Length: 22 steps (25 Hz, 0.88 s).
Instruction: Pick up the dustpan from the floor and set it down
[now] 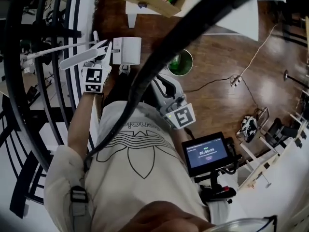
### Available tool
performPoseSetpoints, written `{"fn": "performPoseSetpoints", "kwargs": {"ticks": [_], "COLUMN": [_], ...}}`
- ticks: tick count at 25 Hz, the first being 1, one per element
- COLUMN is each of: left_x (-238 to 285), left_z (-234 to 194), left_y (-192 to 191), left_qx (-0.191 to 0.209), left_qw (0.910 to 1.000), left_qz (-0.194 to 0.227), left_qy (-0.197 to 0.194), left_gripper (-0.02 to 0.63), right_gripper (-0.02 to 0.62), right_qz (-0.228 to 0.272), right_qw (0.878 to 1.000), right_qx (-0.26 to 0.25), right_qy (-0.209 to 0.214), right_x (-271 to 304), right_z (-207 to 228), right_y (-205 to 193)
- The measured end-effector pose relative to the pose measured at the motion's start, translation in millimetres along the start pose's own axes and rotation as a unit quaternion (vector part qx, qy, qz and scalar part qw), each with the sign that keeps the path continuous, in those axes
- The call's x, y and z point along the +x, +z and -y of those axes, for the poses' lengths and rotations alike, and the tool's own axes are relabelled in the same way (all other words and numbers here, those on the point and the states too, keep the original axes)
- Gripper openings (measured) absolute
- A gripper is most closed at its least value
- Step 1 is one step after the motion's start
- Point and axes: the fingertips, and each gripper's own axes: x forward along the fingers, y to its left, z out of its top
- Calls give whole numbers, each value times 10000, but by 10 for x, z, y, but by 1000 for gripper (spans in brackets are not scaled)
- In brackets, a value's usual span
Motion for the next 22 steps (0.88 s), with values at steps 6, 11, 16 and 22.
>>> {"fn": "performPoseSetpoints", "kwargs": {"ticks": [6, 11, 16, 22], "left_x": [-535, -595, -575, -535], "left_z": [31, -13, 20, 86], "left_y": [535, 604, 565, 551], "left_qx": [-7, 53, 148, 186], "left_qw": [9990, 9984, 9983, 9987], "left_qz": [307, 333, 350, 306], "left_qy": [332, 445, 440, 354], "left_gripper": [34, 31, 31, 31], "right_gripper": [63, 63, 63, 63], "right_qz": [294, 487, 514, 519], "right_qw": [9992, 9978, 9972, 9978], "right_qx": [-200, -264, -343, -263], "right_qy": [186, 355, 415, 332], "right_x": [18, 96, 94, 34], "right_z": [59, 10, 13, 66], "right_y": [254, 314, 267, 249]}}
